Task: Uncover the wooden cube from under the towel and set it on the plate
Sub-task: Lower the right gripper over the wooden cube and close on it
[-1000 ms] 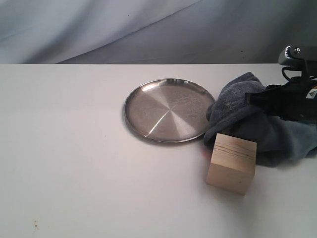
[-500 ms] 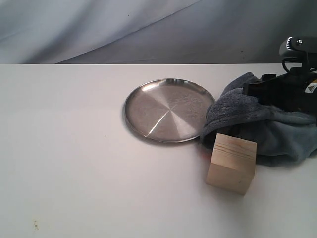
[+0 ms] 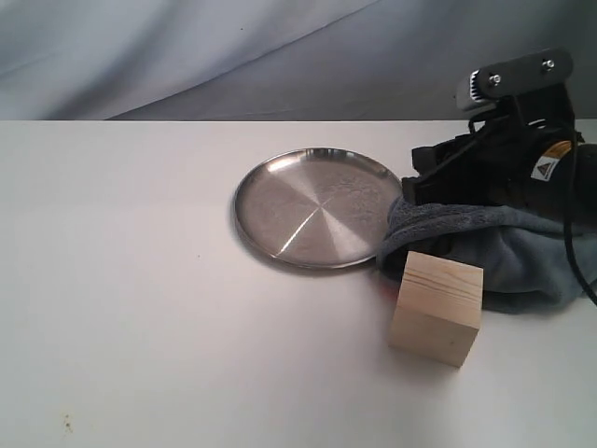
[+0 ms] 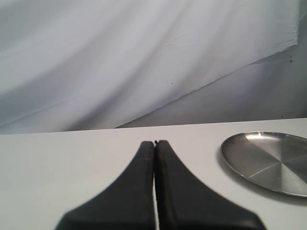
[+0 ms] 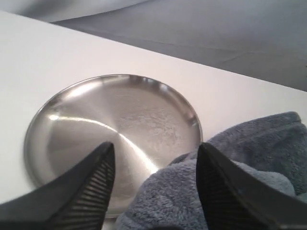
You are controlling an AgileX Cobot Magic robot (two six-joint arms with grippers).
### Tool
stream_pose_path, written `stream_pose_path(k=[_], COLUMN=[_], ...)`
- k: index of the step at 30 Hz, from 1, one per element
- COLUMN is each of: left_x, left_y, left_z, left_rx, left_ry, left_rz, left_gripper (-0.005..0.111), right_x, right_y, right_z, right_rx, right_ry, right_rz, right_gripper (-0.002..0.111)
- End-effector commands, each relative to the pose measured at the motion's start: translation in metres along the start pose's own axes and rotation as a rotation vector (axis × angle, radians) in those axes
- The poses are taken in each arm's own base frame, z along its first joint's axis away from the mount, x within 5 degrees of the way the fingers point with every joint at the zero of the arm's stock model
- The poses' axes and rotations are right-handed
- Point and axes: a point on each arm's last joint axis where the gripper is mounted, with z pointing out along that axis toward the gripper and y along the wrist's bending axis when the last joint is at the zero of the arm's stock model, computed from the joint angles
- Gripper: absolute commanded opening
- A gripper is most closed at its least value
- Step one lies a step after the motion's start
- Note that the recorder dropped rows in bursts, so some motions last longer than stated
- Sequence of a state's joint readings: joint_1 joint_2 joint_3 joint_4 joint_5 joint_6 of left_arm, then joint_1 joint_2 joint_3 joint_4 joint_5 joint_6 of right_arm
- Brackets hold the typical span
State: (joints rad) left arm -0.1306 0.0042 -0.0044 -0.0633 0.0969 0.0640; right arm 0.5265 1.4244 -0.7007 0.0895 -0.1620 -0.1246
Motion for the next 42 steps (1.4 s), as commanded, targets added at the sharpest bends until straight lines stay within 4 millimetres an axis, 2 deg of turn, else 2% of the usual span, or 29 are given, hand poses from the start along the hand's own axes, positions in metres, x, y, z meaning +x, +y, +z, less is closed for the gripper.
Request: stream_pose_path(k=[1,6,15,20,30,40,42], left_x=[0.0,0.0,0.0,0.0,0.0,0.0,0.0], left_y=[0.0,0.0,0.0,0.0,0.0,0.0,0.0], left_z=[0.0,0.0,0.0,0.0,0.0,0.0,0.0], left_rx=[-0.003,-0.003,-0.003,-0.003,-0.003,-0.003,-0.003], left_ry=[-0.011,-0.011,-0.011,-0.011,-0.011,-0.011,-0.011], left_rz=[-0.005,-0.005,-0.005,-0.005,-0.005,-0.005,-0.005], left_gripper=[0.0,0.0,0.0,0.0,0.0,0.0,0.0], right_x=[-0.006,-0.005,-0.002,0.005,0.014,0.008,0.009], right_y=[0.014,0.023,0.022,0.022,0.028,0.029,0.029], right_z=[-0.014,-0.031,-0.048,-0.056,-0.06,-0.058,-0.058], right_rx=[-0.051,-0.097,-0.111,-0.143,-0.269,-0.254,-0.258], right_ry=[0.0,0.075,0.163,0.249,0.331,0.259,0.259], right_rz=[-0.085,-0.209,-0.225,-0.313,-0.515,-0.498,-0.484], right_gripper=[0.049,0.049,0.047,0.043,0.041,0.041,0.044])
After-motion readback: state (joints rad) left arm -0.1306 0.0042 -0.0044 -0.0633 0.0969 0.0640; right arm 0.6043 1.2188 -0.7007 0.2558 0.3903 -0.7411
